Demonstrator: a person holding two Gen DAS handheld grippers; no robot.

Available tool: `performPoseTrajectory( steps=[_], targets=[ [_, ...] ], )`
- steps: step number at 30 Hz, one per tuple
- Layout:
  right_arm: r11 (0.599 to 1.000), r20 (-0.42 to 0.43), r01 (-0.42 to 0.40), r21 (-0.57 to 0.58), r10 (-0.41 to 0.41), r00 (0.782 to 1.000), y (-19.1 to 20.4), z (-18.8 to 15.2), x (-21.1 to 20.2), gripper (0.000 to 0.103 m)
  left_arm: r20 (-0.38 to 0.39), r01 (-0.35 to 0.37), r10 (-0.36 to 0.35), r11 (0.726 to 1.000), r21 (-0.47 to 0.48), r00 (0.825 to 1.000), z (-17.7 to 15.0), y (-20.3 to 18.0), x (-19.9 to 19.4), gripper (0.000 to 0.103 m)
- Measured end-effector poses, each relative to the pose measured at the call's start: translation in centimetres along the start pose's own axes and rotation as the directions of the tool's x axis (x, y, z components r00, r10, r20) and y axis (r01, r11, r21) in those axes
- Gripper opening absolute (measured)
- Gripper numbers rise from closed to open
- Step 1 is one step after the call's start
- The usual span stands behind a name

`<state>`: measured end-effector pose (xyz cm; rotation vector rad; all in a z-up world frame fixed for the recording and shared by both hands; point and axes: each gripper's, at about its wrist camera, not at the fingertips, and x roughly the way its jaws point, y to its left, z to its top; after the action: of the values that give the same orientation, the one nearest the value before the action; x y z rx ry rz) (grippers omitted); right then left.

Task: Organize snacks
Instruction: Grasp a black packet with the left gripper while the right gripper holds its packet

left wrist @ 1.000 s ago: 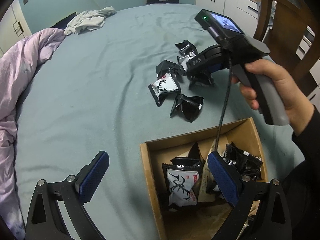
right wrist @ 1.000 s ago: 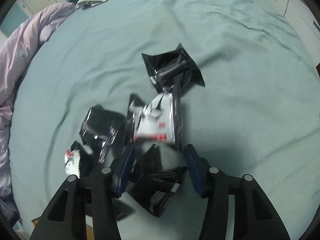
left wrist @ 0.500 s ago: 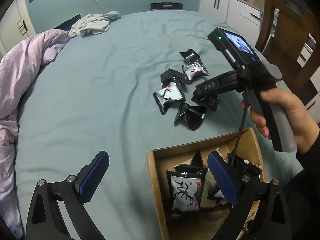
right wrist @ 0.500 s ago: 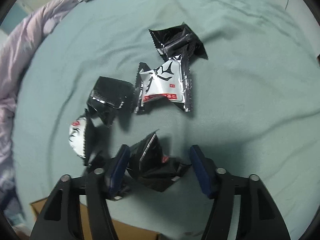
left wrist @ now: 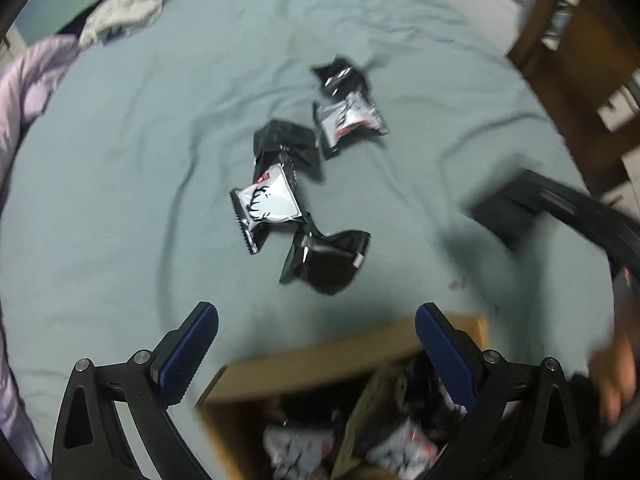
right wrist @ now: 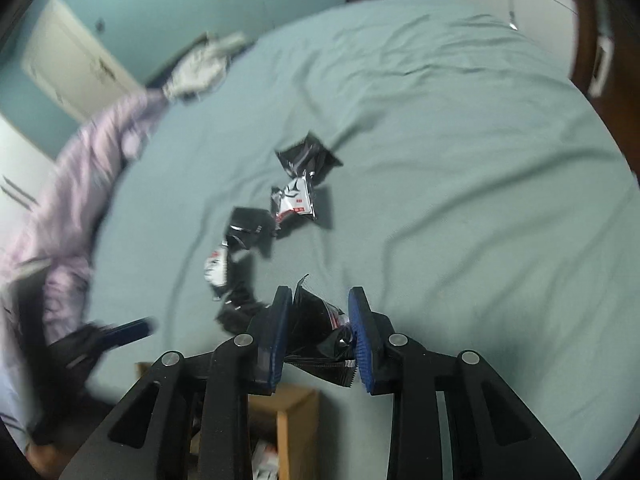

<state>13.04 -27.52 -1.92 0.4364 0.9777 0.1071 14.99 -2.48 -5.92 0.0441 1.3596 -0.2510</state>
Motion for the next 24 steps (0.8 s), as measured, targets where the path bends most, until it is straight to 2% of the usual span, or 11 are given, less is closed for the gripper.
performPoseTrajectory(
  steps=[2,4,7,9,12,16,18,20,21,22,24],
  targets=[
    [0.998,0.061,-0.045,0.046,0.043,0.997,-1.2,-2.5,-2.8,0.027,-0.066,0.015,-0.016,0.999,-0.029,0.998,1.1,-0.1,2.4,0.101],
    [0.988,0.100,-0.118,0.097,0.108,0.989,-2.4,-4.7,-4.7,0.027,-0.098,-0.010,0.004,0.998,-0.056,0.995,1.7,0.0,4.1,0.097],
    [0.958,0.161,-0.227,0.176,0.199,0.967,-4.6,-8.6,-7.2,0.027,-0.111,-0.033,0.024,0.996,-0.078,0.993,2.1,0.1,5.6,0.093],
    [0.954,0.181,-0.239,0.181,0.207,0.962,-5.3,-10.1,-8.2,0.027,-0.105,-0.070,0.061,0.994,-0.086,0.993,2.0,0.1,6.4,0.093],
    [0.953,0.212,-0.260,0.156,0.225,0.951,-5.1,-11.2,-9.3,0.027,-0.093,-0.127,0.122,0.991,-0.046,0.988,1.3,-0.6,7.7,0.078],
    [0.963,0.198,-0.236,0.132,0.208,0.958,-4.8,-11.3,-8.7,0.027,-0.011,-0.131,0.131,0.991,-0.015,0.991,0.1,-1.6,6.6,0.047],
    [0.968,0.177,-0.211,0.136,0.186,0.967,-4.4,-10.9,-8.0,0.027,0.005,-0.122,0.122,0.992,-0.032,0.992,-0.7,-1.5,5.4,0.045],
    [0.967,0.174,-0.207,0.150,0.180,0.968,-4.4,-10.7,-8.1,0.027,0.034,-0.107,0.108,0.994,-0.035,0.994,-1.3,-1.2,3.8,0.025],
    [0.963,0.176,-0.215,0.161,0.186,0.967,-4.5,-10.6,-8.2,0.027,0.043,-0.102,0.103,0.994,-0.038,0.994,-1.6,-1.0,3.1,0.008],
    [0.961,0.177,-0.220,0.169,0.190,0.966,-4.4,-10.5,-8.3,0.027,0.061,-0.094,0.098,0.994,-0.055,0.993,-2.1,-0.5,1.8,0.000],
    [0.960,0.179,-0.218,0.175,0.187,0.966,-4.4,-10.3,-8.3,0.027,0.090,-0.048,0.056,0.996,-0.080,0.994,-3.1,0.5,-0.3,0.000]
  ],
)
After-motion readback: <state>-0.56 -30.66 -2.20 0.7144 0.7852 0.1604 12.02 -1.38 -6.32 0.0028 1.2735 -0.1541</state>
